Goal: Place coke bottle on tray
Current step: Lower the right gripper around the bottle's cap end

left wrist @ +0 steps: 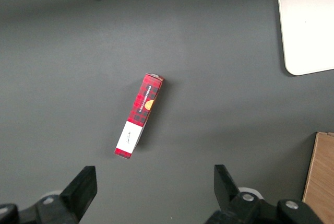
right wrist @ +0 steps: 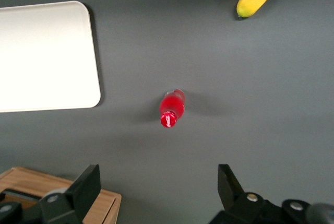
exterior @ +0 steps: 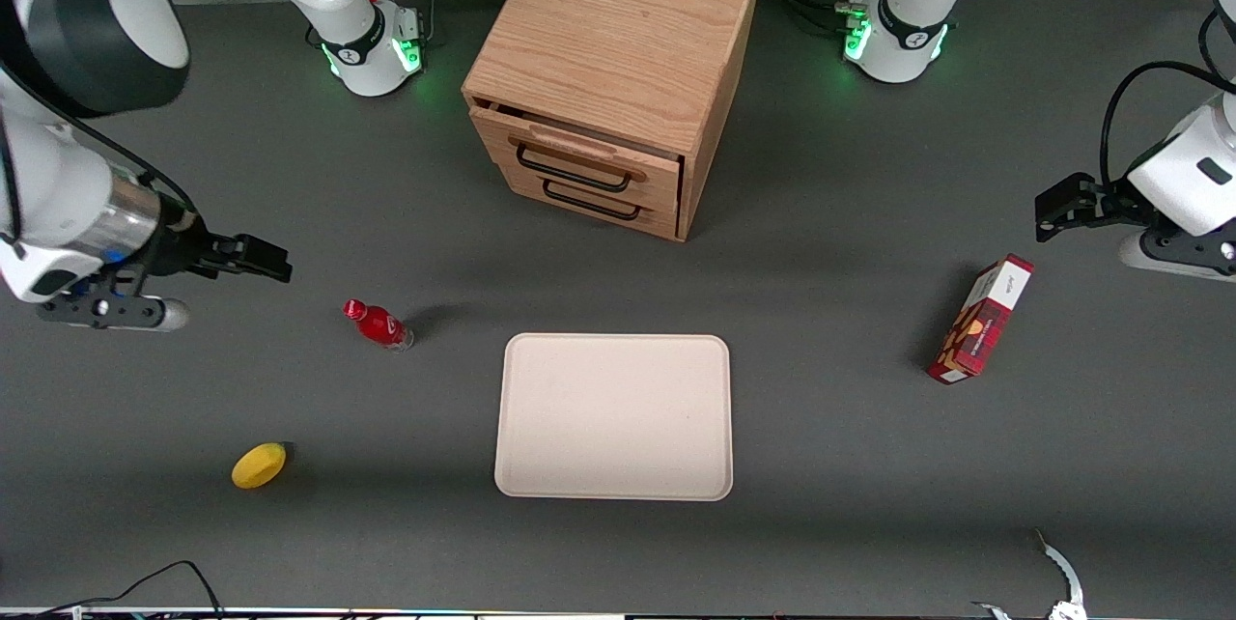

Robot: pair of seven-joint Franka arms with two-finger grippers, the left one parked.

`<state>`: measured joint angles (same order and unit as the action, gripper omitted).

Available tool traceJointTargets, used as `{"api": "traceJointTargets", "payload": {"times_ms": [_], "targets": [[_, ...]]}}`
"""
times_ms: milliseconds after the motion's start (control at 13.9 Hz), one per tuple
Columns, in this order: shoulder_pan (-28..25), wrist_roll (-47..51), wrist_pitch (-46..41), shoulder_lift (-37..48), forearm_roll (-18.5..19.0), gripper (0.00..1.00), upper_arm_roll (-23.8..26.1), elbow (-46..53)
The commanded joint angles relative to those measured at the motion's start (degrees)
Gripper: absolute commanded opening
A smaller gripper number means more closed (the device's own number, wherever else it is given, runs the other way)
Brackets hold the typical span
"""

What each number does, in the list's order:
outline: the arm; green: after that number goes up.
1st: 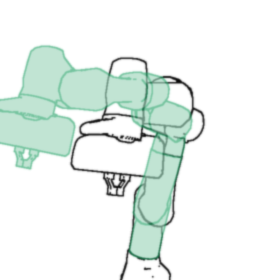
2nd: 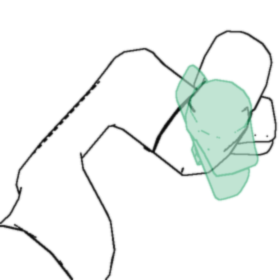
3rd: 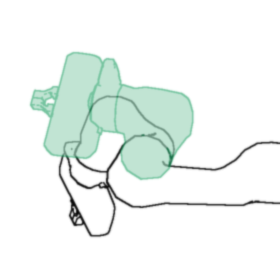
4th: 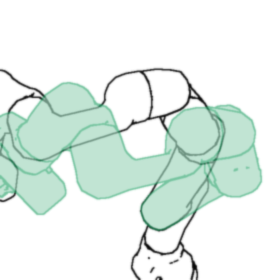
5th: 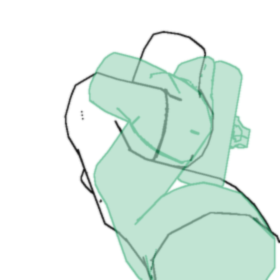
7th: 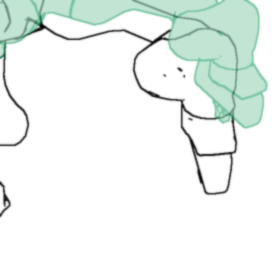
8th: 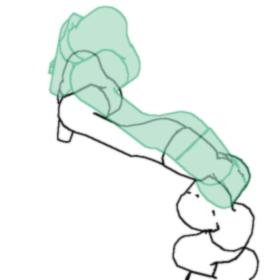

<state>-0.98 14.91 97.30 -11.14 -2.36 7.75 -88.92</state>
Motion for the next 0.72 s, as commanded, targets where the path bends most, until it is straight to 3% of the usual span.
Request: {"api": "traceJointTargets", "payload": {"times_ms": [0, 649], "targets": [[-0.34, 2.75, 7.70, 3.84, 1.39, 1.00, 1.39, -9.66], [-0.34, 2.84, 27.84, 7.10, 7.46, 0.99, 3.15, -29.71]]}}
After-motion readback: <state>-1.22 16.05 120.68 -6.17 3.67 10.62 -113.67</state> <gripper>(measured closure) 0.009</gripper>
